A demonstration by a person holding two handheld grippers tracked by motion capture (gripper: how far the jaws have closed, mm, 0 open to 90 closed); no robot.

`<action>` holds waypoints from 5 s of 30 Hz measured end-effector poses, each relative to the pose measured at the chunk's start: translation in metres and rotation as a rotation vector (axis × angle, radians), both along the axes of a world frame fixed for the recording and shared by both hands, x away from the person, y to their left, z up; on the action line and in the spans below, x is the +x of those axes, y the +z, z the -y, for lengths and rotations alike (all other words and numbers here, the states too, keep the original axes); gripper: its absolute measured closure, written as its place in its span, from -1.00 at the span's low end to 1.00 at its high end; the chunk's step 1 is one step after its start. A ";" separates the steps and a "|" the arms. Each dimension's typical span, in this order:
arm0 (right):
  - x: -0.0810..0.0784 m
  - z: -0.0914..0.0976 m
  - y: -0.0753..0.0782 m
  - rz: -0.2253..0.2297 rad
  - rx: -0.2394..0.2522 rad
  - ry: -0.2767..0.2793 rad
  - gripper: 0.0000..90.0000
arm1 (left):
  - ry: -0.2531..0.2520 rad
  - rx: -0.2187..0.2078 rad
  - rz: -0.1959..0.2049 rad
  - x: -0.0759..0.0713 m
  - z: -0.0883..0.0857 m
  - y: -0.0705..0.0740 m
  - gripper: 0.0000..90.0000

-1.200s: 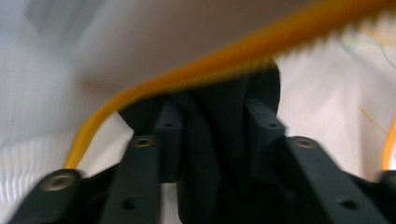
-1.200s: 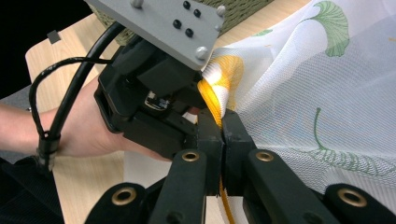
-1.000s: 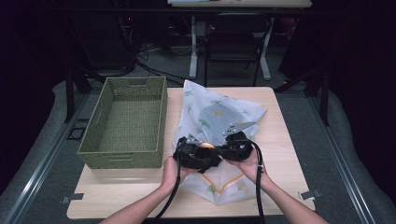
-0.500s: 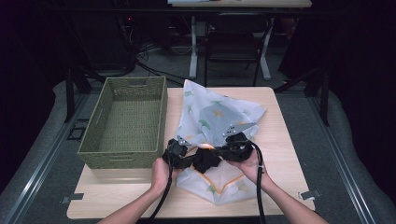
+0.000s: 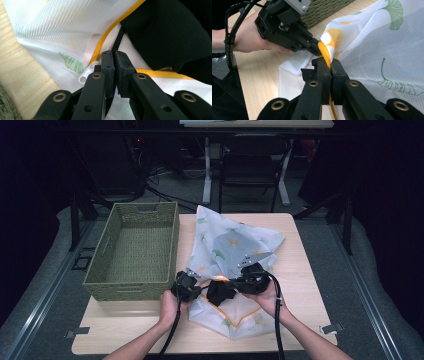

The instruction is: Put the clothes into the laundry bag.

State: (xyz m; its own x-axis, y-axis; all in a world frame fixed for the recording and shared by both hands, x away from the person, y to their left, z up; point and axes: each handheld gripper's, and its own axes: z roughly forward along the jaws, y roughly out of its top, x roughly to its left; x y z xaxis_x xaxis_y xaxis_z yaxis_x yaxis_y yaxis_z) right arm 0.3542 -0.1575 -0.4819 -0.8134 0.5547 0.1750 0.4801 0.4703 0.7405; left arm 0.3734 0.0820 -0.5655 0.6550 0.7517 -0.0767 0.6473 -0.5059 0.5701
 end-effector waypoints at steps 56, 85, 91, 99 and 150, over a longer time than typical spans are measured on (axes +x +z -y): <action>-0.002 -0.002 0.009 0.027 0.047 -0.001 0.96 | -0.155 -0.270 0.063 0.000 0.019 0.030 -0.20; -0.004 0.001 0.015 0.006 0.118 0.014 0.97 | 0.035 -0.245 0.250 -0.004 0.036 0.013 0.78; -0.002 0.002 0.008 -0.024 0.062 0.018 0.97 | 0.007 -0.160 0.153 0.003 0.043 -0.007 0.62; -0.002 0.003 0.008 -0.017 0.035 0.020 0.97 | -0.115 -0.100 0.073 -0.016 0.033 0.014 -0.20; 0.002 0.012 0.010 0.002 -0.027 0.010 0.96 | -0.167 0.012 0.161 -0.064 -0.010 0.037 -0.02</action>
State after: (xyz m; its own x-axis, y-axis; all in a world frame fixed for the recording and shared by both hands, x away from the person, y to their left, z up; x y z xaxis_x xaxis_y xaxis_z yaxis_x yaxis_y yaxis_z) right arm 0.3565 -0.1696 -0.4717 -0.8190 0.5514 0.1589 0.4742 0.4945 0.7284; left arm 0.3091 0.0916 -0.5288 0.7733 0.6323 0.0473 0.4555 -0.6058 0.6524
